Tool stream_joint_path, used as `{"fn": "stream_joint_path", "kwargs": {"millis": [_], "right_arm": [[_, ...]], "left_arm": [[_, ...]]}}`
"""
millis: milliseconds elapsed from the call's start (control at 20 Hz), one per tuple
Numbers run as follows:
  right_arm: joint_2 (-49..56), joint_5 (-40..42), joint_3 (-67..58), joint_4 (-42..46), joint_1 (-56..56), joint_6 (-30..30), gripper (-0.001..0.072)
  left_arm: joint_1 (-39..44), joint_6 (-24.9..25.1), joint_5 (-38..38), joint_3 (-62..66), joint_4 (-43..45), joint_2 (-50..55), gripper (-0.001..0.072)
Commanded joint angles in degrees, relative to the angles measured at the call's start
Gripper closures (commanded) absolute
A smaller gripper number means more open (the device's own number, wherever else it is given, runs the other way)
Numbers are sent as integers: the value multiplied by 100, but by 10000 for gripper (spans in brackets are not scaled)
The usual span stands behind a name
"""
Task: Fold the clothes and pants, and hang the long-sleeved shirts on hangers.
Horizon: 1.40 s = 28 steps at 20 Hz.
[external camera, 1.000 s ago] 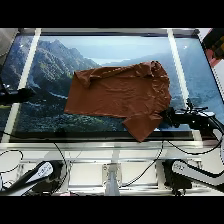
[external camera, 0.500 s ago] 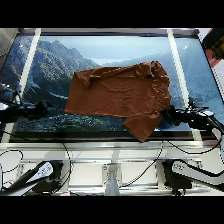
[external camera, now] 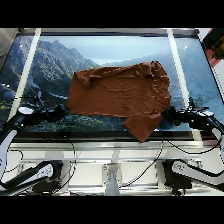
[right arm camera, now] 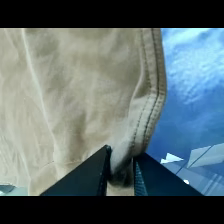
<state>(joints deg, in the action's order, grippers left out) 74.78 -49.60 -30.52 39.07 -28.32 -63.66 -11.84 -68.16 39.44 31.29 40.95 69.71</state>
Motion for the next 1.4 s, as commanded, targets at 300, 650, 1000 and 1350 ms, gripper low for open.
{"fn": "stream_joint_path", "kwargs": {"millis": [300, 650, 1000, 1350], "right_arm": [[-15, -22, -57, 11, -4, -13, 259], [-13, 243, -282, 24, -144, -511, 272], [-9, 442, -280, 81, 138, -527, 458], [-15, 42, -308, 284, 568, -461, 643]], "left_arm": [[400, -2, -1335, -39, -975, 518, 688], [400, -2, -1333, -39, -975, 518, 696], [400, -2, -1325, -39, -973, 518, 695], [400, 0, -1029, -39, -975, 516, 695]]}}
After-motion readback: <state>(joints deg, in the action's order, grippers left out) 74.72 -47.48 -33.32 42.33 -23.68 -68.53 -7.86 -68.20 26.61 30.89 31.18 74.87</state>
